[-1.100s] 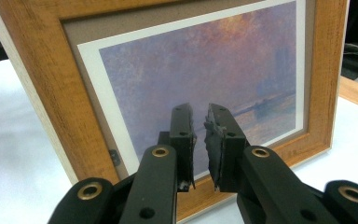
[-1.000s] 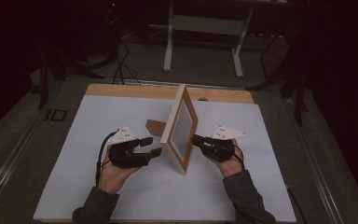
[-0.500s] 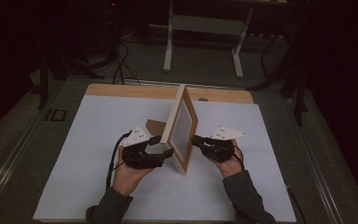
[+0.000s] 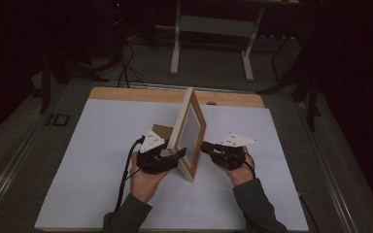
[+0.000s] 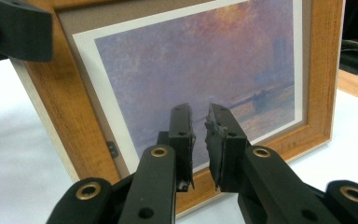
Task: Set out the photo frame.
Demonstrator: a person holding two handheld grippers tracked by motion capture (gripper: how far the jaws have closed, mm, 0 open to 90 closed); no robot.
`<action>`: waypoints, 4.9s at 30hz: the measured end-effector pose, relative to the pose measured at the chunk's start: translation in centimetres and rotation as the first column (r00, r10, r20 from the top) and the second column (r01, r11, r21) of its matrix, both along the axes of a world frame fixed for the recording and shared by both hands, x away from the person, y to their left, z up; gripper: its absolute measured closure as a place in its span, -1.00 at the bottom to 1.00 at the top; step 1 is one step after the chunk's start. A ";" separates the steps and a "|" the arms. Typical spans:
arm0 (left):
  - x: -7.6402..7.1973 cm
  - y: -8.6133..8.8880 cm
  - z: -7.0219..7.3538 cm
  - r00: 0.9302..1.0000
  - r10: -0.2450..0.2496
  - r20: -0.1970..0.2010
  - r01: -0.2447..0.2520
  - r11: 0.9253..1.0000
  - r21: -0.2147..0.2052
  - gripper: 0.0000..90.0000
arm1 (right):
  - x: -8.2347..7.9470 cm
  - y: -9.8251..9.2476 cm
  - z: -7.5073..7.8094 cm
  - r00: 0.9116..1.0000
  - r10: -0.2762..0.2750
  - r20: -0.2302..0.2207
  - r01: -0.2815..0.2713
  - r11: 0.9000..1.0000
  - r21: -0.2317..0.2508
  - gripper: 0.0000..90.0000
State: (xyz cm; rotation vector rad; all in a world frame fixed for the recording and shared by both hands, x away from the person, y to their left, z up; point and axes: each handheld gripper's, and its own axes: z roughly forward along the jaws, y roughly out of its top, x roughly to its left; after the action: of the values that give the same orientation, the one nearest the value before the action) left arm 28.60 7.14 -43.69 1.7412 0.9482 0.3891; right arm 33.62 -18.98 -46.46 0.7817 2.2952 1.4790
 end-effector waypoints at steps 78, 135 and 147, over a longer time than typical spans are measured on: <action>4.9 9.4 0.8 0.941 -0.304 -0.149 0.310 0.951 0.016 0.47 | 0.6 -0.3 0.2 1.000 -0.020 -0.002 0.020 1.000 0.000 0.72; 1.8 7.4 0.1 0.995 -0.098 -0.004 0.098 0.992 0.085 0.43 | 6.2 -2.6 2.5 0.985 -0.171 0.006 0.171 0.985 -0.020 0.39; 1.0 7.2 -1.1 0.999 -0.025 -0.043 0.024 1.000 -0.018 0.44 | 7.8 -2.3 2.7 0.989 -0.149 -0.024 0.149 0.989 -0.002 0.14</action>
State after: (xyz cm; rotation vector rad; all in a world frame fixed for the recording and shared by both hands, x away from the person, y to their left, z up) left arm 29.56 14.38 -44.75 1.7503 0.9574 0.3273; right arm 41.39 -21.27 -43.80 0.9540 2.2008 1.4111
